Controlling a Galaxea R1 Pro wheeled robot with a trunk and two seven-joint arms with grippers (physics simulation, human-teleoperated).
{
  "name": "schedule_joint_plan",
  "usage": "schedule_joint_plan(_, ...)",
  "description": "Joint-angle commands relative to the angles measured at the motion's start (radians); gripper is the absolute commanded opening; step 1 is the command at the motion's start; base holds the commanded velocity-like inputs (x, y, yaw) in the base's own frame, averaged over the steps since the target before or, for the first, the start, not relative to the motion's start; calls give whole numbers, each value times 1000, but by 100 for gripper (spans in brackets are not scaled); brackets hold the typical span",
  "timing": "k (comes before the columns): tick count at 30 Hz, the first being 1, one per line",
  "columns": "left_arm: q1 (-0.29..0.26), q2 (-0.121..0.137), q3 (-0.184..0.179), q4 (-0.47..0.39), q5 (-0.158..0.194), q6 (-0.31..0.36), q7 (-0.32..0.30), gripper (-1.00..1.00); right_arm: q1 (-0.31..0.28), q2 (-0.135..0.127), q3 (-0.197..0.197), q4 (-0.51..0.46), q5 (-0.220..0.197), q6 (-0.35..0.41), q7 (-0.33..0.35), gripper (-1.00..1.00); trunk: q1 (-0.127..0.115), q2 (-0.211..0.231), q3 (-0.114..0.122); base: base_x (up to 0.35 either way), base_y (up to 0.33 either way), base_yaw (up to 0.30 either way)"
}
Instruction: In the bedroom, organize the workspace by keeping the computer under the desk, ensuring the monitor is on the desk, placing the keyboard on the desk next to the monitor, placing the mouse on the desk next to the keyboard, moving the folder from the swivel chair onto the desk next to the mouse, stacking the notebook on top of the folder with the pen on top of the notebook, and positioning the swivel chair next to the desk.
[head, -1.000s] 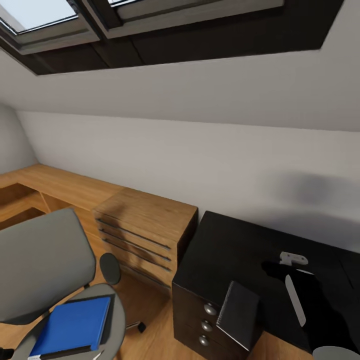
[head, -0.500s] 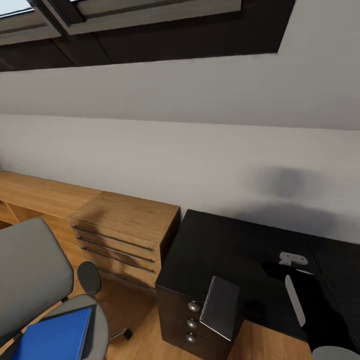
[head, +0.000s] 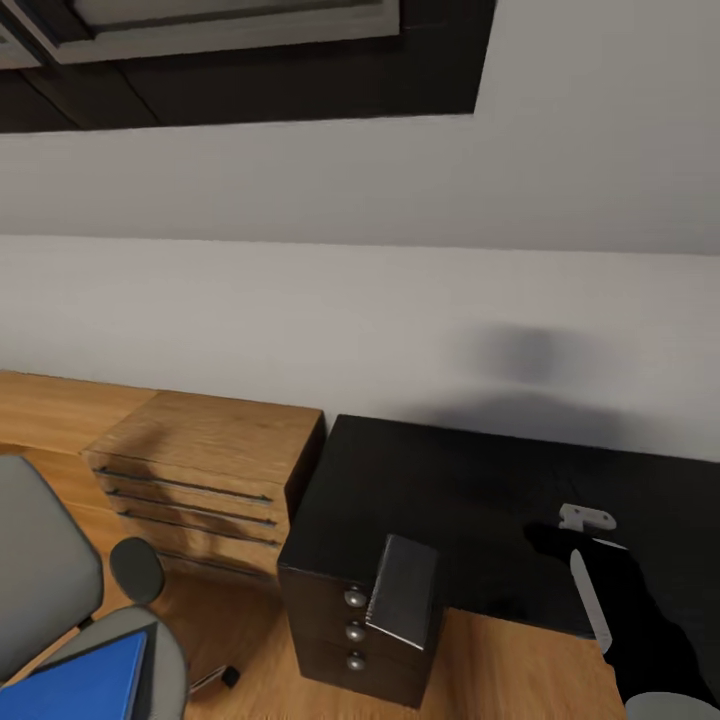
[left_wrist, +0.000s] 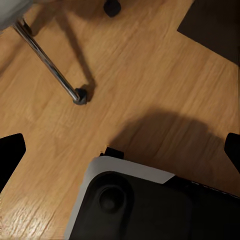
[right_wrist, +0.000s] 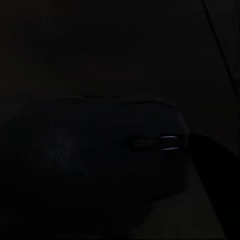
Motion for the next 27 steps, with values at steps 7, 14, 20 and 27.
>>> schedule_joint_plan(7,0,1,-9,0,8,-4,2,100,-1,0,1,-1,-4,5,-5,-100,0,-1,-1,-309,0,-262)
schedule_joint_plan(14,0,0,-10,0,6,-6,3,100,-1,1,1,0,-4,5,-5,-100,0,-1,-1,-166,0,-261)
schedule_joint_plan(20,0,-1,-11,0,4,-7,3,100,-1,1,1,0,-4,4,-5,-100,0,-1,-1,-22,0,-261)
schedule_joint_plan(27,0,-1,-14,0,2,-9,3,100,-1,1,-4,1,-4,2,-5,-100,0,-1,-1,-3,0,-262)
